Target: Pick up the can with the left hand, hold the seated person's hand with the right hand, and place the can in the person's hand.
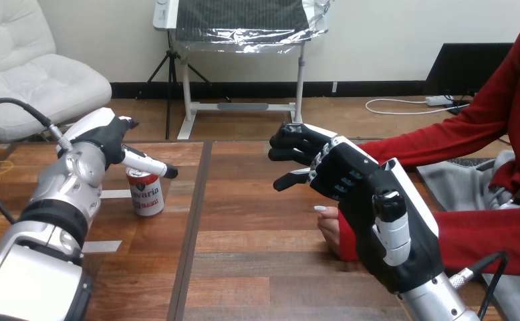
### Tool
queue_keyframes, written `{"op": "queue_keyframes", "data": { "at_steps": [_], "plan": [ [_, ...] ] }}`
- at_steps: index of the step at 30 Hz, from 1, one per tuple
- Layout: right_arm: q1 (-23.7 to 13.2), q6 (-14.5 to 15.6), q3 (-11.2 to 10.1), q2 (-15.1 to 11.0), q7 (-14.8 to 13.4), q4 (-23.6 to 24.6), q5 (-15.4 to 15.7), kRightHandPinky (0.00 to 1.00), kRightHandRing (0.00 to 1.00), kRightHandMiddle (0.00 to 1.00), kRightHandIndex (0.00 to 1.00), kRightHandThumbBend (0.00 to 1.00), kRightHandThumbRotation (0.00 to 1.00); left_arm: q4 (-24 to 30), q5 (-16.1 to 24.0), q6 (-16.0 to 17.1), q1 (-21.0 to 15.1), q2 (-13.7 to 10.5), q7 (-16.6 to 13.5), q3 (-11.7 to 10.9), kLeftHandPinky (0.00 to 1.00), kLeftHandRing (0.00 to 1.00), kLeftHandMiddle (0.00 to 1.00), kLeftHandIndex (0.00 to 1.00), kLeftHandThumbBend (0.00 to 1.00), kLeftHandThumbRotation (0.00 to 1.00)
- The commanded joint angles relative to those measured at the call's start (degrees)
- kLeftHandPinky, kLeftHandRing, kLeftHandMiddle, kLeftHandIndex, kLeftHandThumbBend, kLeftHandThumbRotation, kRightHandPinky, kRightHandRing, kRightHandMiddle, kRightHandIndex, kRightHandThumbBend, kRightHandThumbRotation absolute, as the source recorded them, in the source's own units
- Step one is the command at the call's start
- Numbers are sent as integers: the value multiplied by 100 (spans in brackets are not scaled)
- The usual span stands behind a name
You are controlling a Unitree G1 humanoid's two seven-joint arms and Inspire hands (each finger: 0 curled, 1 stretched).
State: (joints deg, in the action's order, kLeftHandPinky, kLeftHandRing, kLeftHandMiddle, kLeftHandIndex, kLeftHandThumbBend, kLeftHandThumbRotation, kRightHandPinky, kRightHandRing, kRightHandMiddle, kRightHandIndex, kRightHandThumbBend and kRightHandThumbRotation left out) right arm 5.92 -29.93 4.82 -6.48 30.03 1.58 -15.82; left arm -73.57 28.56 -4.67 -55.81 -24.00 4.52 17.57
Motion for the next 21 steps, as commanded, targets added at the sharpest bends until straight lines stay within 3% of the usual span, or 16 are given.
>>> {"op": "queue_keyframes", "data": {
  "at_steps": [1,21],
  "plan": [
    [-214,-163,-8,99,-20,53,-75,63,79,80,80,87,100,104,-70,-38,-197,16,-79,-58,89,99,98,93,91,35],
    [-206,-137,5,99,-9,76,-104,63,79,80,79,88,100,86,-6,-88,-212,48,92,-6,74,90,92,90,88,37]
  ]
}}
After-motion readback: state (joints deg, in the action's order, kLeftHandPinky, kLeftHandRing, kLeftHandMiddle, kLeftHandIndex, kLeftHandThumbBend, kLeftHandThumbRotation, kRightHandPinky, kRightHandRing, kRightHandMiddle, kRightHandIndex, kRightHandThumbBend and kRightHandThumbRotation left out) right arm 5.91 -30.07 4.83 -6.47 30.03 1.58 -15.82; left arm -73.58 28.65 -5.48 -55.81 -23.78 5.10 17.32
